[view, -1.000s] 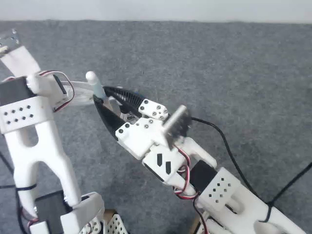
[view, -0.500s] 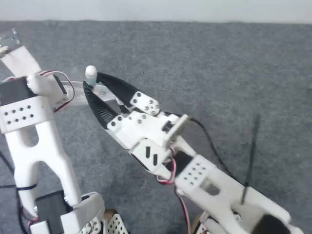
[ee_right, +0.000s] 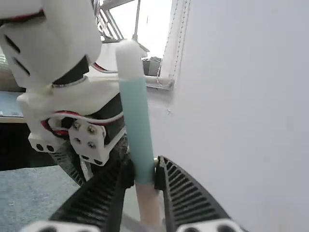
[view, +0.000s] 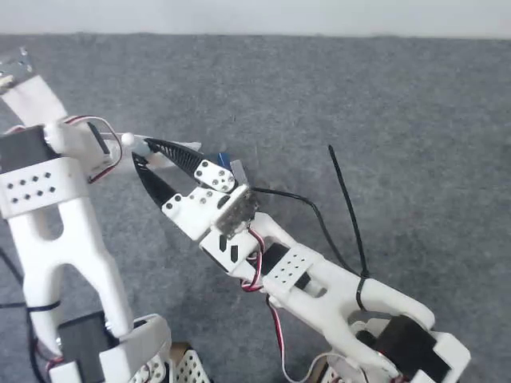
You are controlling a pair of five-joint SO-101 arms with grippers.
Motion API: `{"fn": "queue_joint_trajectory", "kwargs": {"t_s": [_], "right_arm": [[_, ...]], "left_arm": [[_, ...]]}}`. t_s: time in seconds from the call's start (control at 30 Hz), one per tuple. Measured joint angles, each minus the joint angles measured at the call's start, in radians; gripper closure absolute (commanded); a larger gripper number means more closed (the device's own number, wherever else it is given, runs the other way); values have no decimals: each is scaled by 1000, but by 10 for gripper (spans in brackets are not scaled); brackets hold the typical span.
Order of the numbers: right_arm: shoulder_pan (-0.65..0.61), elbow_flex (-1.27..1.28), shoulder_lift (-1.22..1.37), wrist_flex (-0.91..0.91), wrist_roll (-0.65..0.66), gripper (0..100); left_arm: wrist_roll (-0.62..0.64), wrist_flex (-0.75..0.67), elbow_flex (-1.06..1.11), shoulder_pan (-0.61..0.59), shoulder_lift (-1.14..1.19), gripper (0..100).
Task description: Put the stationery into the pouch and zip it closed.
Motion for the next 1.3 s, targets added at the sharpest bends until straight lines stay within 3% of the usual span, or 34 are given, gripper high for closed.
{"fn": "queue_joint_trajectory", "kwargs": {"t_s": [0.17, 0.4, 0.7, 1.1, 1.3], "right_arm": [[-2, 0, 2, 2, 34, 980], [-2, 0, 2, 14, 35, 817], [-2, 72, -130, 41, 35, 831], [-72, 129, -377, 285, 35, 831], [-75, 129, -494, 491, 12, 831]], "left_arm": [[0, 0, 0, 0, 0, 990], [0, -14, 23, 0, -2, 990], [0, -14, 23, 0, -2, 990], [0, -14, 23, 0, -2, 990], [0, -14, 23, 0, -2, 990]]}}
